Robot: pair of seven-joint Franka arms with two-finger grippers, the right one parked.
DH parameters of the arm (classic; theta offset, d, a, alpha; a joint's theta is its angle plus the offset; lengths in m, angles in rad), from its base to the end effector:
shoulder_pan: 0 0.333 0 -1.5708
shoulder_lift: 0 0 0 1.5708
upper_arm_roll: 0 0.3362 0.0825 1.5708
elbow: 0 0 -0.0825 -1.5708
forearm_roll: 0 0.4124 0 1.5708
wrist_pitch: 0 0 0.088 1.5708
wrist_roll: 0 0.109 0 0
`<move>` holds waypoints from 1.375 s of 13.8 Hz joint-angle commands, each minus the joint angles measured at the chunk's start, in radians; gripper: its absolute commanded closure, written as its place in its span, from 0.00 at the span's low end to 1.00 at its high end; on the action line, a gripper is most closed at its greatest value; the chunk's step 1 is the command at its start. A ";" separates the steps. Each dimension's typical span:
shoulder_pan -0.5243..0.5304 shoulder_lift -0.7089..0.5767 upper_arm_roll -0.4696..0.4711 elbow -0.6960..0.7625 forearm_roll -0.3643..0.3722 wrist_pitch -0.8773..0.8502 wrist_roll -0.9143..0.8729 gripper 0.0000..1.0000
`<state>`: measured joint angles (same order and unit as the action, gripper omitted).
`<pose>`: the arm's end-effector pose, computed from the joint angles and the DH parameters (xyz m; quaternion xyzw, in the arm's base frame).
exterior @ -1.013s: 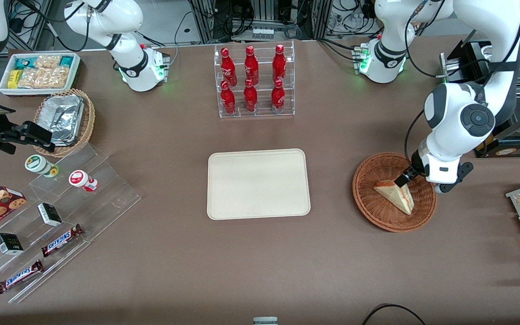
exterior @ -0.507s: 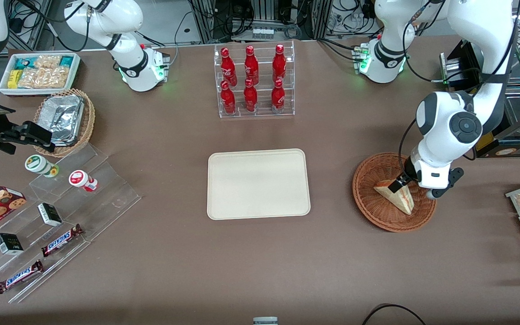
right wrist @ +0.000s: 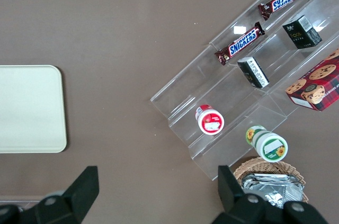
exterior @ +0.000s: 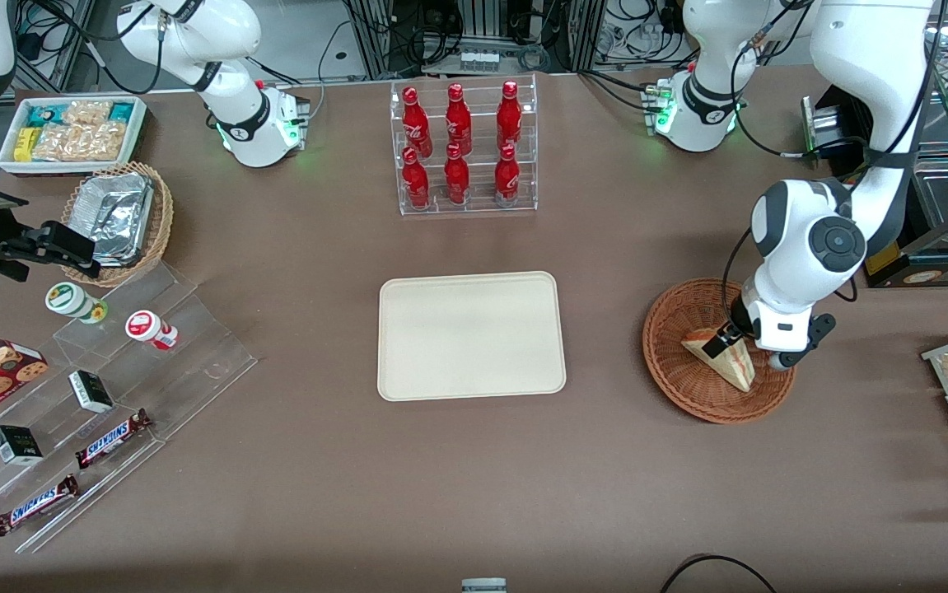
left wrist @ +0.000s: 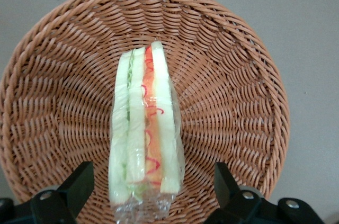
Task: Place sandwich from basket to tray
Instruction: 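Lower the left gripper and close it on the wrapped sandwich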
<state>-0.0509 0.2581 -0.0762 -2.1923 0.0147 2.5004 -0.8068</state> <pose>0.5807 -0.0741 0.2678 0.9439 0.3292 0.0204 0.0160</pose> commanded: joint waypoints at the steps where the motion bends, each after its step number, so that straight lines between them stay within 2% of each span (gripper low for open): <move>1: 0.005 0.015 -0.001 -0.001 0.024 0.026 -0.029 0.00; 3: 0.006 0.032 0.001 -0.001 0.025 0.028 -0.028 0.01; 4: 0.006 0.042 0.001 0.002 0.025 0.032 -0.028 0.09; 6: 0.006 0.052 0.001 -0.001 0.027 0.034 -0.025 0.52; 7: 0.012 0.053 0.001 -0.001 0.030 0.034 -0.025 0.66; 8: 0.016 0.052 0.001 0.000 0.030 0.031 -0.026 0.75; 9: 0.016 0.046 0.003 0.003 0.030 0.026 -0.026 0.80; 15: 0.003 -0.040 -0.001 0.138 0.040 -0.231 -0.025 0.81; 17: -0.004 -0.056 -0.019 0.230 0.045 -0.351 -0.028 0.81; 19: -0.056 -0.042 -0.037 0.346 0.044 -0.469 -0.028 0.81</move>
<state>-0.0583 0.2045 -0.1002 -1.9520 0.0384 2.1341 -0.8069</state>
